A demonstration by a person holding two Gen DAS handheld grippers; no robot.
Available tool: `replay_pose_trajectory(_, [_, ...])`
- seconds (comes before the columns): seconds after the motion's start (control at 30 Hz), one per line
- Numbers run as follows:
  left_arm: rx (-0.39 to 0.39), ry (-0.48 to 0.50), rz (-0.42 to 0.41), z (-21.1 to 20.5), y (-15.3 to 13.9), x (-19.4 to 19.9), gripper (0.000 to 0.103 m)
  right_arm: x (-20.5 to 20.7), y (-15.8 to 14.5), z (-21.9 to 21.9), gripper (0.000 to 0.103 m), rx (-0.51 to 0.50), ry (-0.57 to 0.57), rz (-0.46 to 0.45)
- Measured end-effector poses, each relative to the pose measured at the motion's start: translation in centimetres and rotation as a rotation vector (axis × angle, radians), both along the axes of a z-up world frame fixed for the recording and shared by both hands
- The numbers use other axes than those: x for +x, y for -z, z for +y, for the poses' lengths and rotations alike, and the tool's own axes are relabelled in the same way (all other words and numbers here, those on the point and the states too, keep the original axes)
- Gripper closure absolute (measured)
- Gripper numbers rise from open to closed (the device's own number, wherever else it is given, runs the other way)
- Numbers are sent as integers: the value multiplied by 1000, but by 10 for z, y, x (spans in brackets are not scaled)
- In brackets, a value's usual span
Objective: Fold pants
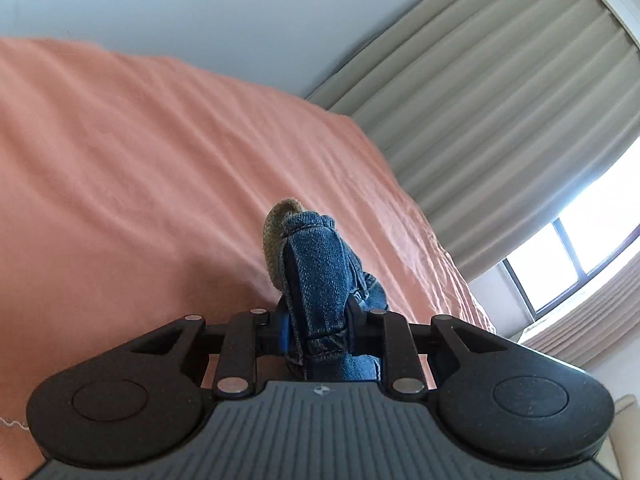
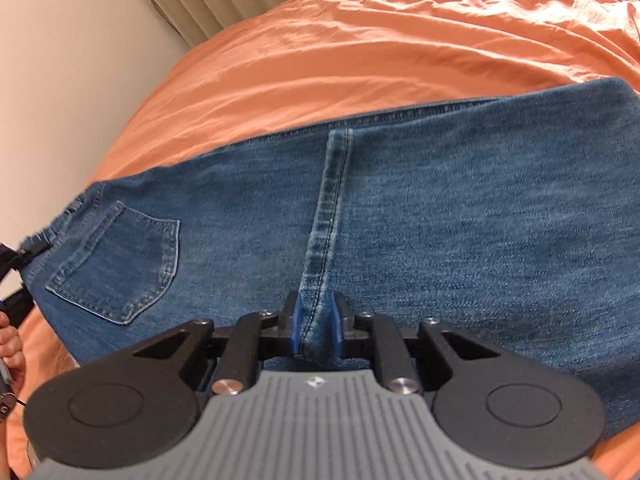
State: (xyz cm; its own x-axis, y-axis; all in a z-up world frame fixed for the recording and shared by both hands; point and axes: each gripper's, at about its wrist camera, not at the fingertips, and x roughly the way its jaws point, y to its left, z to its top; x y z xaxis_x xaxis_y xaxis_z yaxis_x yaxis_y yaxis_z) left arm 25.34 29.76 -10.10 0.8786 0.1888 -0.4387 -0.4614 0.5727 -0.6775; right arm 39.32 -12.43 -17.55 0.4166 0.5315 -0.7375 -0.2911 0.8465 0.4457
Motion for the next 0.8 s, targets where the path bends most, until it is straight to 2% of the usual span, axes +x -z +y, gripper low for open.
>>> replay_pose_trajectory(0.13, [82, 29, -7, -29, -41, 12, 77, 5, -6, -10, 91, 60, 21, 22])
replay_pose_trajectory(0.3, [303, 106, 11, -90, -96, 17, 78, -6, -26, -37, 89, 56, 72, 9])
replay_pose_trajectory(0.47, [490, 195, 21, -171, -127, 29, 78, -25, -42, -81, 88, 121, 111, -7])
replay_pose_trajectory(0.63, [643, 307, 60, -265, -126, 45, 78, -35, -54, -122, 88, 178, 178, -26])
replay_pose_trajectory(0.8, [790, 433, 126, -356, -89, 64, 79, -37, -57, -160, 88, 188, 265, -26])
